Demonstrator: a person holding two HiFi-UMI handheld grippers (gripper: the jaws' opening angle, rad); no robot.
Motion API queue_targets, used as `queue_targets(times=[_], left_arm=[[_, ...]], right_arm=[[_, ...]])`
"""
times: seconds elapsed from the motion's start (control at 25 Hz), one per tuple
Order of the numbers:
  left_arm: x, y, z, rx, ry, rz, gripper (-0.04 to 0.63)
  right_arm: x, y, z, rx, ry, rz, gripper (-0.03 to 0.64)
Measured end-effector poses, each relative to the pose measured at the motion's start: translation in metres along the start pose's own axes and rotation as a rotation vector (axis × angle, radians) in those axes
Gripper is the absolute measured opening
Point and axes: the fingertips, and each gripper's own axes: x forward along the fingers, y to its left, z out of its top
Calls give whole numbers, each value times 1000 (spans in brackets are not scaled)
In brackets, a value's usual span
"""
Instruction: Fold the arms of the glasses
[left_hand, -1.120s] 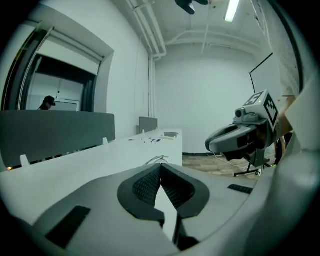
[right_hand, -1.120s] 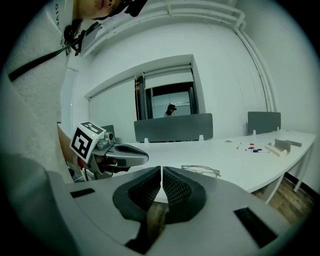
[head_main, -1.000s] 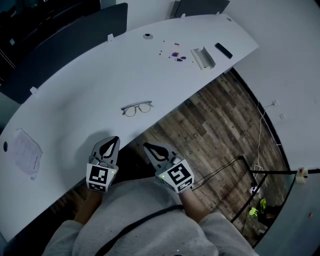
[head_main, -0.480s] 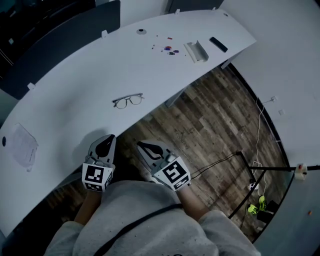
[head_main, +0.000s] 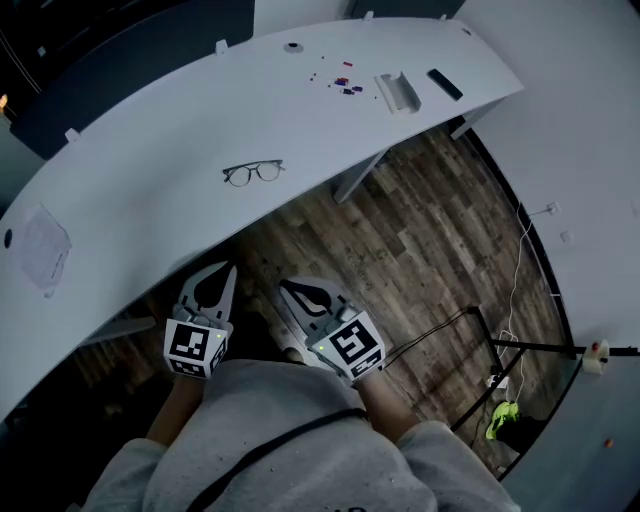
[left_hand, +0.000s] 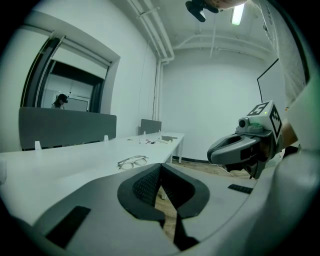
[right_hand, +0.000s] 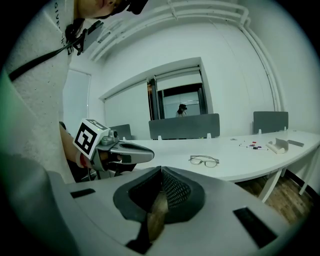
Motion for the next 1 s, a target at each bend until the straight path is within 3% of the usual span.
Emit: queue_targets(times=[0.56,1.0], left_arm=[[-59,-62,-22,-36,1,57,15],[-96,-85,-22,-37,-23,101,15]], right_arm=[[-61,49,-32,-3,-9,41,20],[-87,75,-32,-24,-38,69,20]])
